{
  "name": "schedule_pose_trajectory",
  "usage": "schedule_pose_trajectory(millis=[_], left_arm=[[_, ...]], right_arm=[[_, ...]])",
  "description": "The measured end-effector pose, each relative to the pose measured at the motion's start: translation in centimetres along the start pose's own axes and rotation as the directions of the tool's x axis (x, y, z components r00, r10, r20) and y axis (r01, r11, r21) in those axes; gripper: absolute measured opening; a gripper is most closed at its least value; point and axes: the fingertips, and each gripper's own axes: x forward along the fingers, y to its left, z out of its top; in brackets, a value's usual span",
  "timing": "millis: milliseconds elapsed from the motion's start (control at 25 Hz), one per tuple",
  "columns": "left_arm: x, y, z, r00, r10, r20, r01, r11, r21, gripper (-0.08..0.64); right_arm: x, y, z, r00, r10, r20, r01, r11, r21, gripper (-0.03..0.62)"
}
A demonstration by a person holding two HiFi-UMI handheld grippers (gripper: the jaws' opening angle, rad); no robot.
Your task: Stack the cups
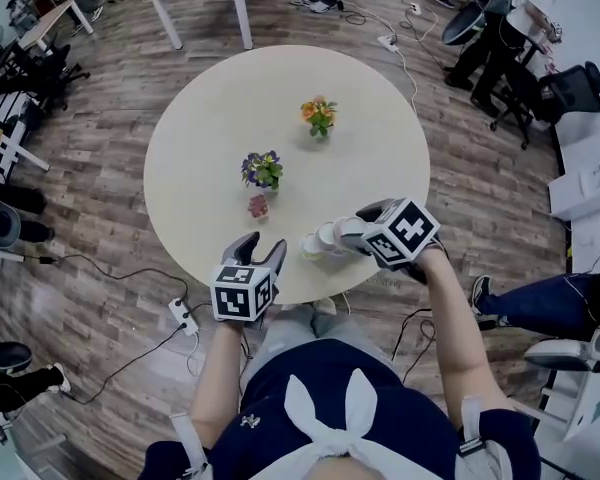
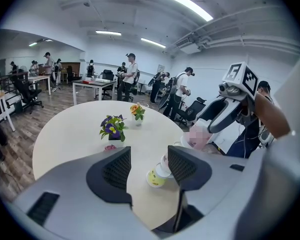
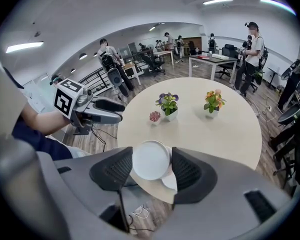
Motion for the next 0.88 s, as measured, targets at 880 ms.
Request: schedule_pose_trajectory(millis=[880], left_arm=[[0.18,-0.48,0.24,1.000,-0.019,-0.010,0.019,1.000,0.014,0.239]], right_arm=[[0.44,-0.60,0.11,1.000,0.008,0.028,-0.008,1.000,0.022,0.253]])
